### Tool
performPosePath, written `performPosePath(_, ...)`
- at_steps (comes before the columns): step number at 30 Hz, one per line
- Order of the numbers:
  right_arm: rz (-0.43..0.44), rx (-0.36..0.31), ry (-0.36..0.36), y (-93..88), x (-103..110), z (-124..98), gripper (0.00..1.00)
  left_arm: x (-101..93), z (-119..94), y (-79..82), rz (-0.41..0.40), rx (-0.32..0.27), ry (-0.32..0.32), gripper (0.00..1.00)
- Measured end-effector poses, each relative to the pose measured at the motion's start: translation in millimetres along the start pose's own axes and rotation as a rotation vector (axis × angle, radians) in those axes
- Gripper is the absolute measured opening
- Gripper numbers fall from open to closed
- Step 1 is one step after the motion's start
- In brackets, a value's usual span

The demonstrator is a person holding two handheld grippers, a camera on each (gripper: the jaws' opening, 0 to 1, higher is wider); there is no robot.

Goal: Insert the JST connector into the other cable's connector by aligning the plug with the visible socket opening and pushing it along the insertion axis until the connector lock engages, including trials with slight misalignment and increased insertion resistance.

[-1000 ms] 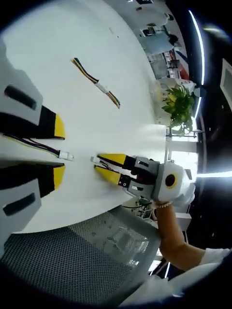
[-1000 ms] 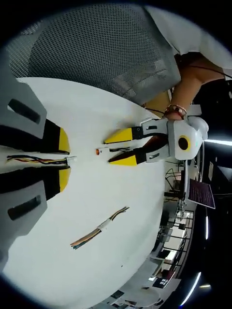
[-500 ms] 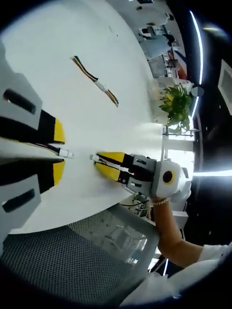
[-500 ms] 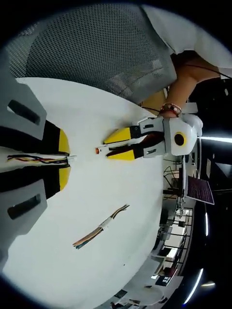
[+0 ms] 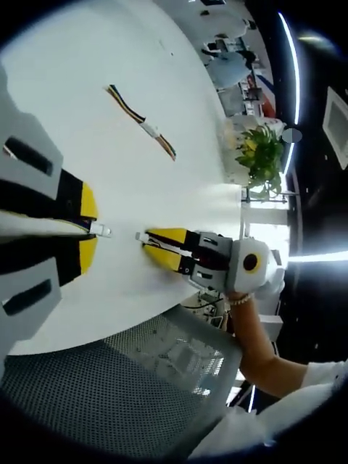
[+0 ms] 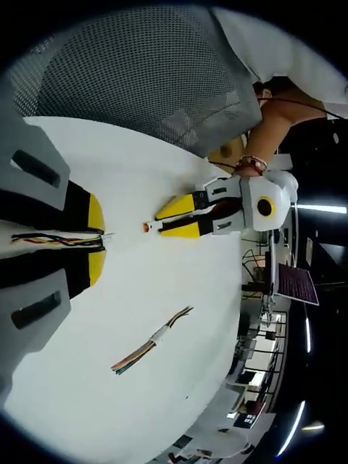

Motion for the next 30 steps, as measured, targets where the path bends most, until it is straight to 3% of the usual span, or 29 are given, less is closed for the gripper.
performPosePath(30,0.01,-0.051,0.0,1.8,-3.3,2.7,0.05,-1.8,-1.3,0.4,-0.012,-0.01,-0.001,0.01)
Point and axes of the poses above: the point that each gripper's makers call its tool centre point, and the gripper's own axes: z roughly forward along the fingers, x roughly to its left, y roughly out of its top, the point moved 6 cm from there along -z, roughly backward along the fingers, and after that the axes turned 14 degrees about x, right-handed, at the moved point
